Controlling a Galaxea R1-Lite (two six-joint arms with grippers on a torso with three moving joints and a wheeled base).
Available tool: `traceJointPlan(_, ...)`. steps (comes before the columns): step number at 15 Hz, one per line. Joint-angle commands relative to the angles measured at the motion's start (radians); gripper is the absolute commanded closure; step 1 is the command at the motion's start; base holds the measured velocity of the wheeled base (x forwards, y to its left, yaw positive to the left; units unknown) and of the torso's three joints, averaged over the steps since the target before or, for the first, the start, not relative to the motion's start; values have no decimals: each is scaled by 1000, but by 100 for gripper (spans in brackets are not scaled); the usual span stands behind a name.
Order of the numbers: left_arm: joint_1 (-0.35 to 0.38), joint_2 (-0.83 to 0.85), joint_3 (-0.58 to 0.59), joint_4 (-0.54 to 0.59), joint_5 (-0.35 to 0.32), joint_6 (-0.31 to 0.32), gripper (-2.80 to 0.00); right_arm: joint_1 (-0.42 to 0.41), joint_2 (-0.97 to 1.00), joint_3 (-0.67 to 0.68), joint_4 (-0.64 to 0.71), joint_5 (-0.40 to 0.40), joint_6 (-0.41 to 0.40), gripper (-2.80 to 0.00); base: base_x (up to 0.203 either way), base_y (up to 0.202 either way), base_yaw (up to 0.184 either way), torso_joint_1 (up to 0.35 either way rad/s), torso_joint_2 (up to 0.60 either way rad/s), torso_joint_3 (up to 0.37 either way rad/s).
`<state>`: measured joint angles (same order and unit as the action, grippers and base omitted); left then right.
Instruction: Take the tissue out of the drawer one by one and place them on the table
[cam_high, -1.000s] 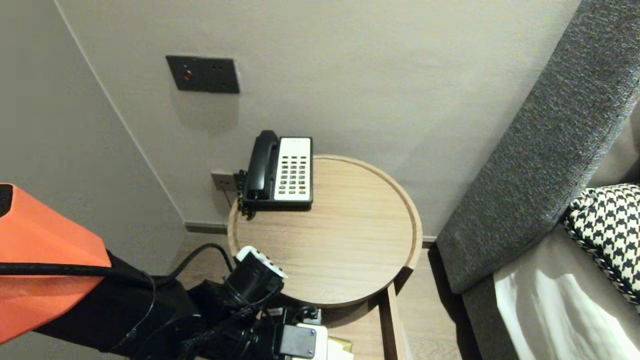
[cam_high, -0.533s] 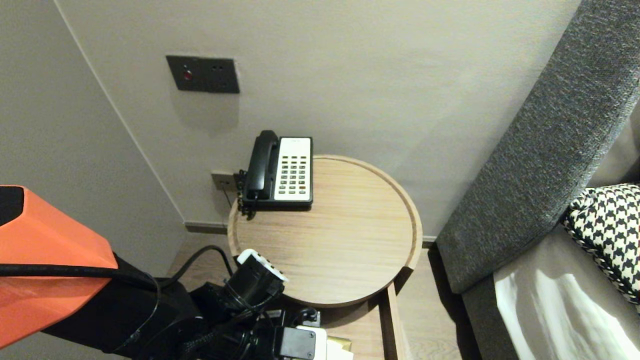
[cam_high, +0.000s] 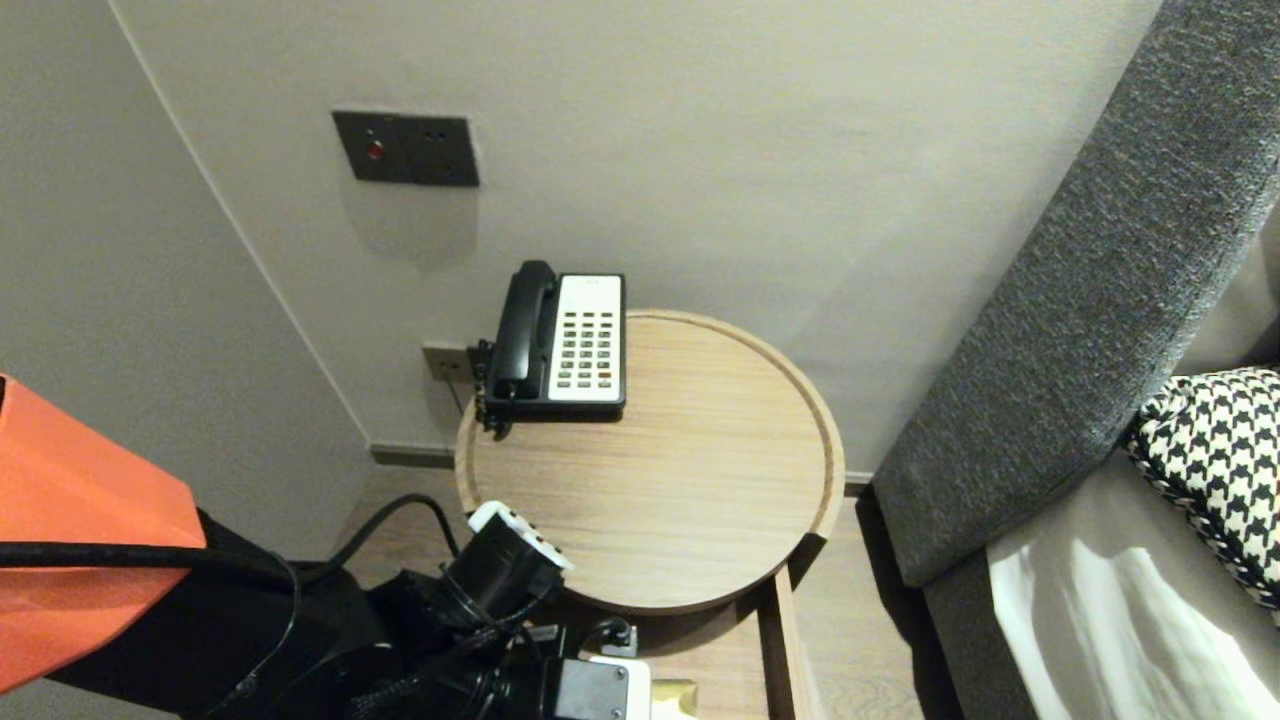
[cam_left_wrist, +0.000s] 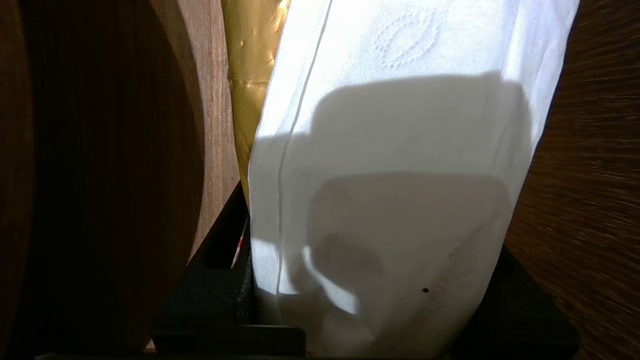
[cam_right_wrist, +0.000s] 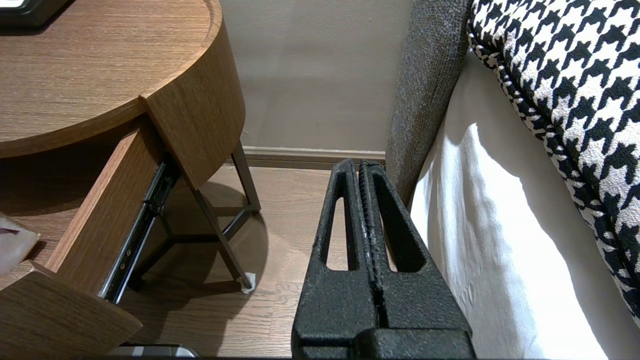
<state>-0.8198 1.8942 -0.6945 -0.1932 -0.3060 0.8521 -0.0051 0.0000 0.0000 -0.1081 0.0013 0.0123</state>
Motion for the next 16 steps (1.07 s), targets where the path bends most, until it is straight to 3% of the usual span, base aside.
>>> traceJointPlan(1, -14, -63, 6, -3, -5, -3, 0, -1, 0, 40, -1, 0, 0, 0, 0, 0, 0, 0, 0, 0)
traceJointPlan(7, -47, -174, -30, -5, -7, -93, 0, 1, 0, 40, -1, 0, 0, 0, 0, 0, 0, 0, 0, 0)
traceJointPlan(11, -38, -223, -132, 26, 0, -183, 0, 1, 0, 40, -1, 0, 0, 0, 0, 0, 0, 0, 0, 0)
traceJointPlan(14, 30, -229, -259, 162, 4, -237, 0, 1, 0, 40, -1, 0, 0, 0, 0, 0, 0, 0, 0, 0)
traceJointPlan(16, 71, -218, -388, 298, 7, -307, 0, 0, 0, 40, -1, 0, 0, 0, 0, 0, 0, 0, 0, 0)
